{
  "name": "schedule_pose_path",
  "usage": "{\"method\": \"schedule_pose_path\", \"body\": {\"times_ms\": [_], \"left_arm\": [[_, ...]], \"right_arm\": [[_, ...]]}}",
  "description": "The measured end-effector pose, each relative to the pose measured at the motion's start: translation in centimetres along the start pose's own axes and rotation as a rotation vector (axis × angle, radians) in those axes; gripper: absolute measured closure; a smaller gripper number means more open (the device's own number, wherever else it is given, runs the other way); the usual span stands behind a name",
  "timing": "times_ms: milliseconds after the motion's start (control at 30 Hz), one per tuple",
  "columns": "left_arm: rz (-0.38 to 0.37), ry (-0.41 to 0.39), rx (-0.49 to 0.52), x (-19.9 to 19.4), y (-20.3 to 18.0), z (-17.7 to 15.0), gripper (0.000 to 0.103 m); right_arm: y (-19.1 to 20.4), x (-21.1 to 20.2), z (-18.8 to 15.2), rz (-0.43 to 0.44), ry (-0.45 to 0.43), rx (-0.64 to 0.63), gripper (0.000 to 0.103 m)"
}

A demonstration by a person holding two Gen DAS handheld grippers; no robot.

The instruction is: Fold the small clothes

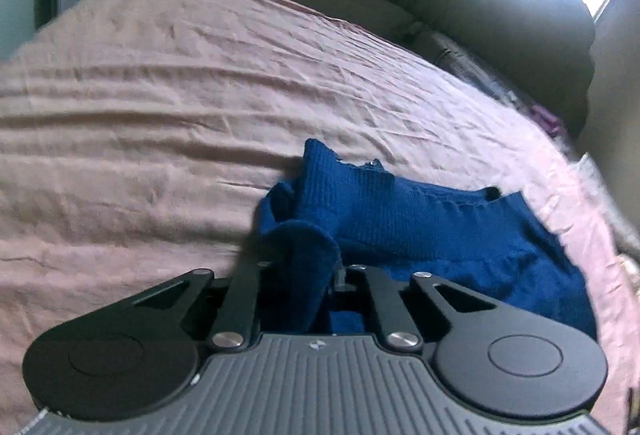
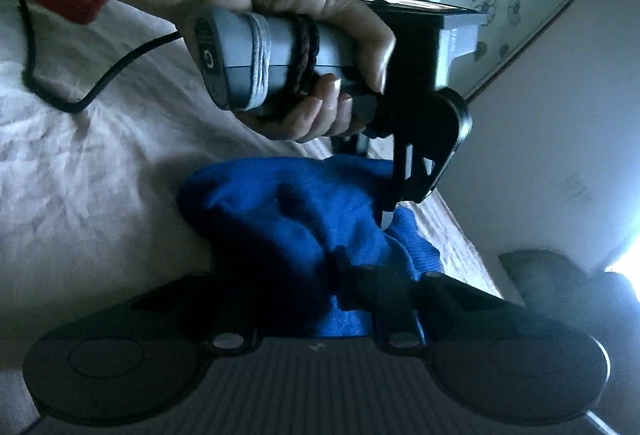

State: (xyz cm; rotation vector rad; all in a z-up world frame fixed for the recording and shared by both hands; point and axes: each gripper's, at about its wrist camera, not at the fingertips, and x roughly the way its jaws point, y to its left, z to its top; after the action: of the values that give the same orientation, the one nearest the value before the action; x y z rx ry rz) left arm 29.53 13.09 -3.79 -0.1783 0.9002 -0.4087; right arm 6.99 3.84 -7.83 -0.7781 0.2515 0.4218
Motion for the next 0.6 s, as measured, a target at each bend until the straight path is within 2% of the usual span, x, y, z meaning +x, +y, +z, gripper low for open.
{"method": "schedule_pose_path", "body": {"times_ms": [133,200,400,600], "left_arm": [[0.064,-0.031,0.095,-1.2,-2.4,-0.2,0.093],[0.079,-0.055,0.107,-2.1,-3.3,-0.1,0.093],[0.097,-0.098,0.041,-4.2,-4.9,0.9,0.093],[0.120,-0.123,0.007,-5.2,-7.7,1.9,0.093]], "right_arm": [[-1.8,-0.3,-0.3,0.031,-0.029,0.070,0.095],[-3.3,-0.7,-0.5,0.045,-0.048,0.132,0.095],[-7.8,-2.6,-1.5,0.083,-0.095,0.323,0.096],[-11.8,-3.8,-3.8,0.117,-0.106,0.526,0.096]]}}
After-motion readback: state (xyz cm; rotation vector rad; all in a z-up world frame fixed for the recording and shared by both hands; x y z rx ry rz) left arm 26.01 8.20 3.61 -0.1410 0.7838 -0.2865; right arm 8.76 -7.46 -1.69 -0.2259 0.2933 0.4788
